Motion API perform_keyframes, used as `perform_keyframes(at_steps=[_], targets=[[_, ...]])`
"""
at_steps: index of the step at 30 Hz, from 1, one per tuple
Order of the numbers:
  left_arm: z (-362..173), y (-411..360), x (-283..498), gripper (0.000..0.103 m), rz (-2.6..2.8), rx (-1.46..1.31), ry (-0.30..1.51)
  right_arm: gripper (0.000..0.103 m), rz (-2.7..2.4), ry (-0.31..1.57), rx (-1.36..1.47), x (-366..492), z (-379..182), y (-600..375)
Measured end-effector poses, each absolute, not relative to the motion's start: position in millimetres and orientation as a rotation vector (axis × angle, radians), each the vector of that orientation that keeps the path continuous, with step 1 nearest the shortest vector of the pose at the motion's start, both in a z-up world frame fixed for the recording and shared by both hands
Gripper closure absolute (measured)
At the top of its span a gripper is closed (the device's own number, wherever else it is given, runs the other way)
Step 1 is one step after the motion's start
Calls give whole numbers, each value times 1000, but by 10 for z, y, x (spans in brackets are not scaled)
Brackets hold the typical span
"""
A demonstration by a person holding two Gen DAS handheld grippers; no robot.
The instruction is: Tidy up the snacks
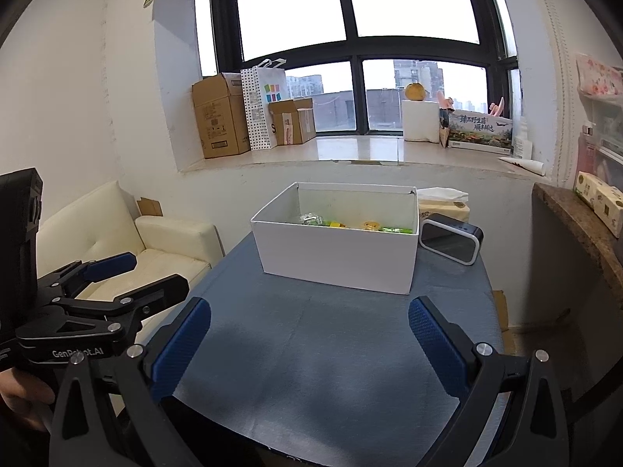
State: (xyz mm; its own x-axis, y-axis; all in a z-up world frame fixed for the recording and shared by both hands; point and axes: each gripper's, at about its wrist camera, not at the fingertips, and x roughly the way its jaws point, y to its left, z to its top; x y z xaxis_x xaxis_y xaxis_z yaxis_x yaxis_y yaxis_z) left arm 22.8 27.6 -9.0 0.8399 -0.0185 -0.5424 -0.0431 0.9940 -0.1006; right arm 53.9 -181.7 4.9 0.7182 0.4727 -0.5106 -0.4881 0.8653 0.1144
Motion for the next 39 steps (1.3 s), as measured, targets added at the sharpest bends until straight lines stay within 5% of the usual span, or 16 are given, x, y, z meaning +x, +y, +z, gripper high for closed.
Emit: perform_keyframes(at_steps=[39], targets=[[-109, 283, 187, 0, -3, -113, 576, 0, 508, 566, -21, 529, 13, -1870]])
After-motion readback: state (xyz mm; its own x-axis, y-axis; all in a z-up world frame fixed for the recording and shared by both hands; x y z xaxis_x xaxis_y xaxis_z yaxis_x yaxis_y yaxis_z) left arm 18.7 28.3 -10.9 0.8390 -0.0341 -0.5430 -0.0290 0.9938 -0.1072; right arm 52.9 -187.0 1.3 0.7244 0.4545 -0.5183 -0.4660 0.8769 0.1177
